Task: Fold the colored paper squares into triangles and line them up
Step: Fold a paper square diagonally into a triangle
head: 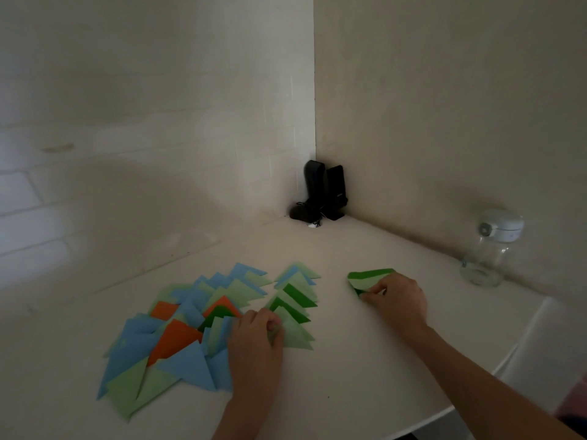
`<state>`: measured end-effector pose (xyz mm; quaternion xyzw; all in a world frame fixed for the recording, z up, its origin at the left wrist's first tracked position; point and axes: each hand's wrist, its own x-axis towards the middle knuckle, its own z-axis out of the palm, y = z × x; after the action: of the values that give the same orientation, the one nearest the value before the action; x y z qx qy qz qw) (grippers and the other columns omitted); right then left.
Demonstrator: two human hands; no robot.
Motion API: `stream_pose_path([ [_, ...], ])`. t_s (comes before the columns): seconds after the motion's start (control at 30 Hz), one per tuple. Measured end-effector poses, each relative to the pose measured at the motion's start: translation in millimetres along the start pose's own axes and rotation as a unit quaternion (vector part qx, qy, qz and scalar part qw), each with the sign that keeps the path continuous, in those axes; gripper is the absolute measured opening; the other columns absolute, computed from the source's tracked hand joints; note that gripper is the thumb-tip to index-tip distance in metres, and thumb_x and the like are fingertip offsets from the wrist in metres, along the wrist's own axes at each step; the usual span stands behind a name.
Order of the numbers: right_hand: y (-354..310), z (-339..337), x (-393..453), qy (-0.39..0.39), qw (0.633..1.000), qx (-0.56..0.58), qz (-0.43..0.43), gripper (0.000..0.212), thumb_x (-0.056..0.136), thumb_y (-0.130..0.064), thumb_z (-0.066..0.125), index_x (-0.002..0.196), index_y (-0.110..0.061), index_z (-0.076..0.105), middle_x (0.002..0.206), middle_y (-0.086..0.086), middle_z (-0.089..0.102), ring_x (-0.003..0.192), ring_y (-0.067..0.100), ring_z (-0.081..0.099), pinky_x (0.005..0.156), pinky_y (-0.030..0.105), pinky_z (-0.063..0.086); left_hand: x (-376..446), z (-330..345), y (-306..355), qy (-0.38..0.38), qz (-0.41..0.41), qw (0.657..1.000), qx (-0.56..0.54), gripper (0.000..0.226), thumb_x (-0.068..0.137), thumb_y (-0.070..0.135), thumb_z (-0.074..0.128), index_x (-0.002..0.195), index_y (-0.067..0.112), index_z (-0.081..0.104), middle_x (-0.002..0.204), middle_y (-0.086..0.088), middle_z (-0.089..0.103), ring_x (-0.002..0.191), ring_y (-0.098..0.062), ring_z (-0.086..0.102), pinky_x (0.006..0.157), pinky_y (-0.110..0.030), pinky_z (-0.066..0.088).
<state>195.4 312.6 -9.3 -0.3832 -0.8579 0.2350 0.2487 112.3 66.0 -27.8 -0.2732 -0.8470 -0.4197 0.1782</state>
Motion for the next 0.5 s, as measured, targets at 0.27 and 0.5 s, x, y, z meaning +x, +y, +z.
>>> stream_pose_path([
  [0.27,-2,-36,-14,0.073,0.994,0.056,-0.053,0.03,0.059,-0.049,0.081,0.057,-0.032,0.057,0.072,-0.012,0.057,0.067,0.01,0.053,0.054,0.026,0.034,-12,-3,24,-0.022,0.032,0.999,-0.025,0.033,0.069,0.001,0.074,0.075,0.025,0.052,0.076,0.012,0.051,0.073,-0.015,0.048,0.062,-0.029,0.042],
  [0.5,7,-38,-67,0.049,0.977,0.064,-0.197,0.026,0.056,-0.04,0.086,0.059,-0.027,0.063,0.064,-0.013,0.056,0.061,0.006,0.051,0.058,0.026,0.042,-28,14,57,-0.092,0.121,0.986,-0.072,0.035,0.073,0.01,0.074,0.093,0.031,0.055,0.093,0.019,0.048,0.086,-0.001,0.045,0.071,-0.012,0.038],
])
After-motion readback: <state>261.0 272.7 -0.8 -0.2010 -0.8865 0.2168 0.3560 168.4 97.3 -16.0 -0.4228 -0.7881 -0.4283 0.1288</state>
